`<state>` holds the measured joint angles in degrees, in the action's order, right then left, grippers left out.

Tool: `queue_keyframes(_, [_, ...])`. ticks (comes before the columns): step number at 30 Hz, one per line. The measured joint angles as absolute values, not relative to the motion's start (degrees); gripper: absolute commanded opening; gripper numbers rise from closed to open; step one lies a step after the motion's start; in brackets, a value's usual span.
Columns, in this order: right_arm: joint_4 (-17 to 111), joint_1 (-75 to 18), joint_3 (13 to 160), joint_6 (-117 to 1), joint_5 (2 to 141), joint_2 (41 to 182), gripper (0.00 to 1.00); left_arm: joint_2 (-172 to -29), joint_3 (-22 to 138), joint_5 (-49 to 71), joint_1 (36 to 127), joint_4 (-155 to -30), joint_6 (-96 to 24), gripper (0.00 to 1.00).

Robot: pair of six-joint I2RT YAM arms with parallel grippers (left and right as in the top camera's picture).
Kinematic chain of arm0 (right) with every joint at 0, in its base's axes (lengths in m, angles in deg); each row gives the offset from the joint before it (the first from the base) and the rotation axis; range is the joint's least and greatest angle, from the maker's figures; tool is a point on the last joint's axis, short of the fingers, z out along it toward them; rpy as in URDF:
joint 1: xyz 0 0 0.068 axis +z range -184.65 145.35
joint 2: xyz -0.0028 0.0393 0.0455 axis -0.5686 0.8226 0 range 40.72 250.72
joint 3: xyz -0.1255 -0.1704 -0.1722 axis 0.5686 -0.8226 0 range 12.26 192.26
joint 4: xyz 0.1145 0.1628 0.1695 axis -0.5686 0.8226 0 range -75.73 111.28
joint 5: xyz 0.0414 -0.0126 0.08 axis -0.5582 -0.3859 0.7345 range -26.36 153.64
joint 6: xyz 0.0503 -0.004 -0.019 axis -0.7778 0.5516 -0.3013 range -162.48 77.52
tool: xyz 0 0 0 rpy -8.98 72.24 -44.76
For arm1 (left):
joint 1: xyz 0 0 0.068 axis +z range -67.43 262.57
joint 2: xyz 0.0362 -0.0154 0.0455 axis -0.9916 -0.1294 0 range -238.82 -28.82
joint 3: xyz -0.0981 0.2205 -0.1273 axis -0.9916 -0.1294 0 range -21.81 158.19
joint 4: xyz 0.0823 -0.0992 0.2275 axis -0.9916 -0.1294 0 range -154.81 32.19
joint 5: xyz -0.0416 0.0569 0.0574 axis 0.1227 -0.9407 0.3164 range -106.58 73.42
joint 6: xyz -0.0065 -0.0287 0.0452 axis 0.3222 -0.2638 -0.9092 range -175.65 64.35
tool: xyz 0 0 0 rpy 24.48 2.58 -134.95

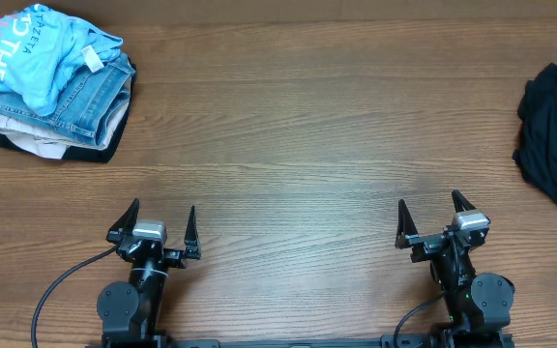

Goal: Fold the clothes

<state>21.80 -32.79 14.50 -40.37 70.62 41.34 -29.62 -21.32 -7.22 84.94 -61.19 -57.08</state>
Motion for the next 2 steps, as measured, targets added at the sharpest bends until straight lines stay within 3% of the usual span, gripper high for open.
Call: queue_keyframes(2, [21.8,-32.8,14.5,-40.4,70.6,41.3,1.0,-29.6,-21.3,-7.2,84.9,-61.2,-57.1,1.0])
